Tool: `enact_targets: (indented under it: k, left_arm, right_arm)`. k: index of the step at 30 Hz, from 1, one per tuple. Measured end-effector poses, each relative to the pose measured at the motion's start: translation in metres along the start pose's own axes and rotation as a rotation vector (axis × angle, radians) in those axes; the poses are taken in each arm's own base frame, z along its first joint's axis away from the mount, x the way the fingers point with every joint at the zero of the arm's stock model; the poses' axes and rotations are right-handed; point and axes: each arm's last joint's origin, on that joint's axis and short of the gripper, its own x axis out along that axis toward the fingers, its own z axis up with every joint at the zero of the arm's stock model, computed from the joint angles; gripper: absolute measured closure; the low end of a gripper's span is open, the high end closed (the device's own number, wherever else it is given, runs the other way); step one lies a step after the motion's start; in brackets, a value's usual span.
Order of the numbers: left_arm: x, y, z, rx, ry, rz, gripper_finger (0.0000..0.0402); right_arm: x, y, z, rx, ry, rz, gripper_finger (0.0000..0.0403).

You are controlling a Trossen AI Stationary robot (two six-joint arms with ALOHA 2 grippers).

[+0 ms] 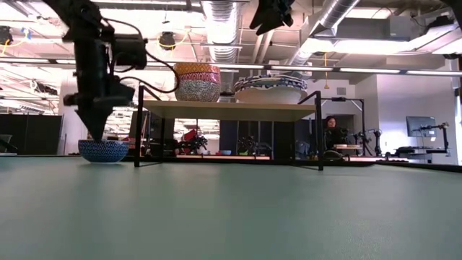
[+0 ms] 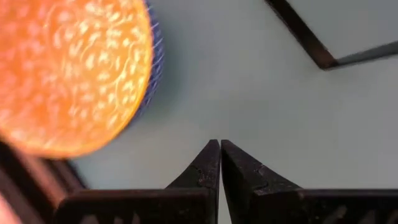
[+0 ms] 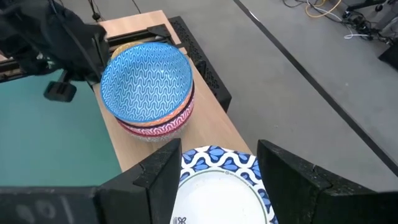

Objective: Place and stack bowls onto a shelf
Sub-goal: Stack the yellow bowl on top of the blue bowl on the shelf

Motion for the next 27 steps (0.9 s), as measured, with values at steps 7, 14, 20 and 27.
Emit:
enact_targets:
  k: [7, 14, 20, 27]
  left_arm:
    - [-0.026, 0.000, 0.020, -0.007, -0.064, 0.040, 0.0401]
    - [-0.014, 0.023, 0.020, -0.034, -0.016, 0.045, 0.0343]
    - [-0.006, 0.036, 0.019, -0.033, -0.009, 0.073, 0.0256]
    - [0.007, 0.041, 0.024, -0.005, -0.050, 0.016, 0.0215]
  right_arm:
    - [0.000, 0.000, 0.001, 0.000, -0.005, 0.000, 0.0168]
    - [0.000, 0.000, 0.001, 0.000, -0.010, 0.012, 0.0168]
    - [0.000, 0.001, 0.000, -0.001, 0.004, 0.016, 0.0168]
    - [0.000, 0.000, 0.000, -0.001, 0.003, 0.016, 0.0168]
